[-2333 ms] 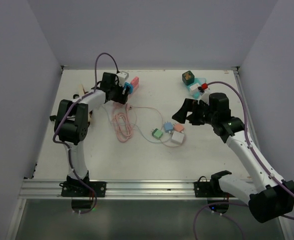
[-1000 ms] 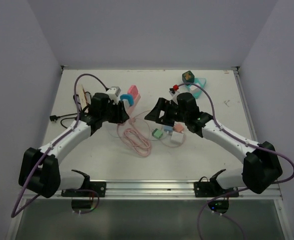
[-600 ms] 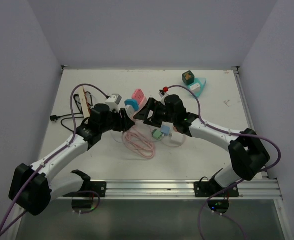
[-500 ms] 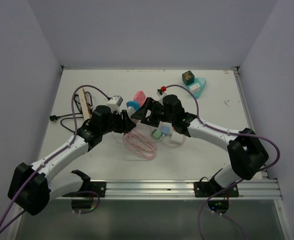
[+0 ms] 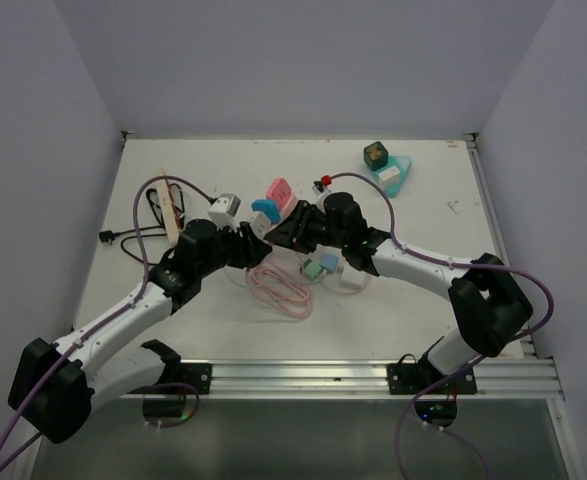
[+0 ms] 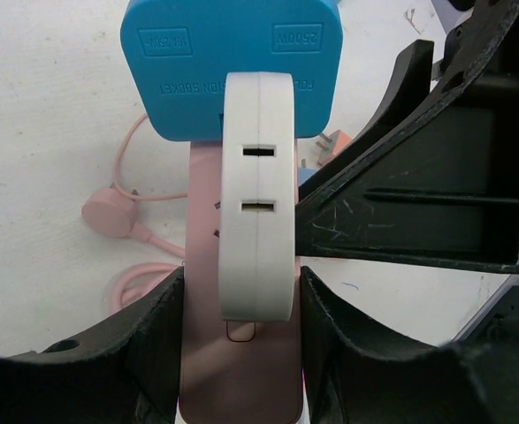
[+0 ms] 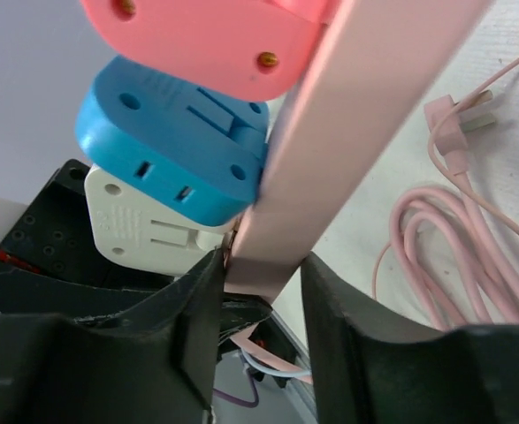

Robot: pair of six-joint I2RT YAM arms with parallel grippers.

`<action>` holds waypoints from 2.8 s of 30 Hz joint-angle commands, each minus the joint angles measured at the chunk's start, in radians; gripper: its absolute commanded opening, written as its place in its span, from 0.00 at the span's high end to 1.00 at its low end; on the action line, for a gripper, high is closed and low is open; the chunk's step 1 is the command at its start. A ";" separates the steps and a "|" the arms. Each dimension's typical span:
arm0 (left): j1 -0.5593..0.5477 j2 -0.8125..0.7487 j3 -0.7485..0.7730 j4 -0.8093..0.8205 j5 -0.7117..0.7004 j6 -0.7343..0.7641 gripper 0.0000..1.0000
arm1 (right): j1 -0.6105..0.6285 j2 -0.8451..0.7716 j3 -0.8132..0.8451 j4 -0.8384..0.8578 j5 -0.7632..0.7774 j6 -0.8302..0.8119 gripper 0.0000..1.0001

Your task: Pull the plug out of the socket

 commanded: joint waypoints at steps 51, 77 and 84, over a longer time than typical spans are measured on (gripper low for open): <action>-0.027 0.149 -0.107 0.285 0.224 -0.232 1.00 | -0.008 -0.047 0.017 -0.338 -0.097 -0.404 1.00; -0.048 0.151 -0.101 0.492 0.034 -0.444 1.00 | 0.002 -0.084 -0.055 -0.297 -0.071 -0.367 0.30; -0.064 0.159 -0.084 0.510 0.014 -0.464 1.00 | 0.019 -0.022 0.003 -0.291 -0.059 -0.381 0.35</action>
